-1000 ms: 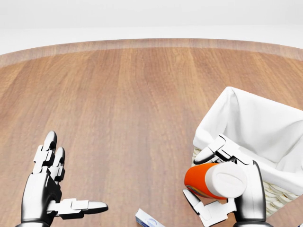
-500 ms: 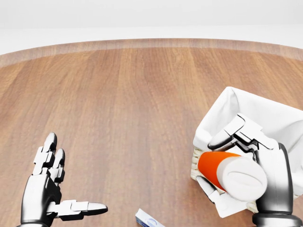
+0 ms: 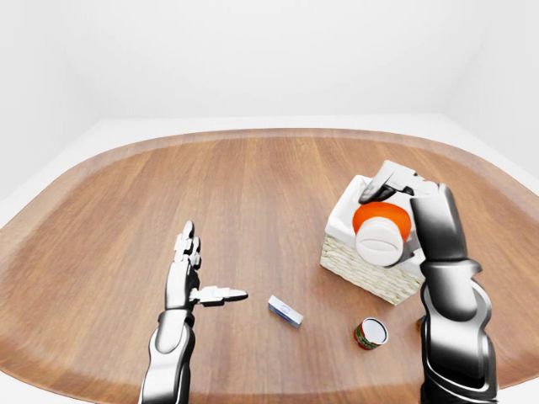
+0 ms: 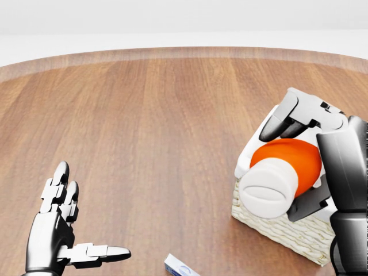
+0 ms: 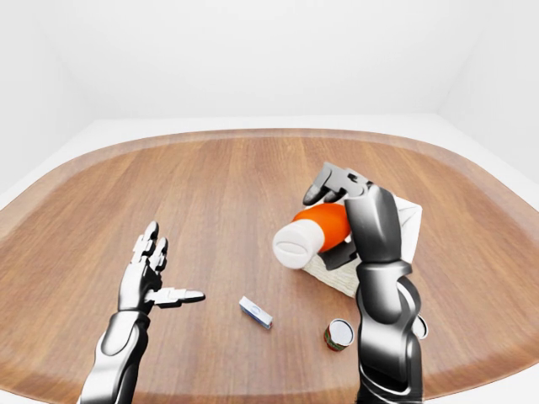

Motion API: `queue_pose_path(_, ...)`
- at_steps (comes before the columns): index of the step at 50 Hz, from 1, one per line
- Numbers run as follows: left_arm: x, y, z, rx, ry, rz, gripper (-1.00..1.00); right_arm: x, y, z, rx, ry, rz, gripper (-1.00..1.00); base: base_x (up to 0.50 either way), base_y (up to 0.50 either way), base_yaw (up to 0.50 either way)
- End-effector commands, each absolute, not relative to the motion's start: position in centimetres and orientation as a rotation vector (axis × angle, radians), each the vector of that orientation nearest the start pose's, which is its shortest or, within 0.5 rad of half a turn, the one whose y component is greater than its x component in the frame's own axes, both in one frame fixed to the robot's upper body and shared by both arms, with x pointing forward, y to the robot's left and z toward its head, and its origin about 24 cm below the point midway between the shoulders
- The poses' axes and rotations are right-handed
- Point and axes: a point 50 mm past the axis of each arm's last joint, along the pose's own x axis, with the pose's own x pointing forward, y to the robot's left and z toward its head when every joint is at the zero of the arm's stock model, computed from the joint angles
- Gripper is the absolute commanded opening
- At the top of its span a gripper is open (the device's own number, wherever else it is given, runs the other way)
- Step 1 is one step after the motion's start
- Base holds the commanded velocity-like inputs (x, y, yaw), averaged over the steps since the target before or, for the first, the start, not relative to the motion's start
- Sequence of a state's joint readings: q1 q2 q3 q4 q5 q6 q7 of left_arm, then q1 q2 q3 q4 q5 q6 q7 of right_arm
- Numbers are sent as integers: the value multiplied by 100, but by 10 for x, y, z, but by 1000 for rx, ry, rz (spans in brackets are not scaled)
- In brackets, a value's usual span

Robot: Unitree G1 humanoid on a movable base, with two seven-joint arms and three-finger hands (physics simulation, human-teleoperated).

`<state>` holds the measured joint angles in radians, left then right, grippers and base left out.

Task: Pick up the ketchup, and put it in the basket.

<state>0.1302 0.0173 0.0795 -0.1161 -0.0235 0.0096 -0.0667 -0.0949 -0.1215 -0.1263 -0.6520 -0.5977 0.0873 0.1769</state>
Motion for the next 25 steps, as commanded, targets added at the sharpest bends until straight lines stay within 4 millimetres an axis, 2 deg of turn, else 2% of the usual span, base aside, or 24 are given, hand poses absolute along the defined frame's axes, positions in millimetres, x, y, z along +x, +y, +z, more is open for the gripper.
queue_pose_path(1,227,176,38,7,18,47,100,255,-197,204,-918,-481,-197,-100,0,0,0)
queue_pose_path(7,227,176,38,10,18,46,100,275,-215,200,-989,-394,-228,-100,0,0,0)
queue_pose_path(11,229,177,37,7,19,51,100,289,-229,204,-1037,-351,-255,-100,0,0,0)
queue_pose_path(21,228,178,38,6,16,56,100,309,-249,220,-1190,-281,-309,-100,0,0,0)
queue_pose_path(25,228,179,38,4,15,58,100,315,-258,219,-1244,-239,-338,-100,0,0,0)
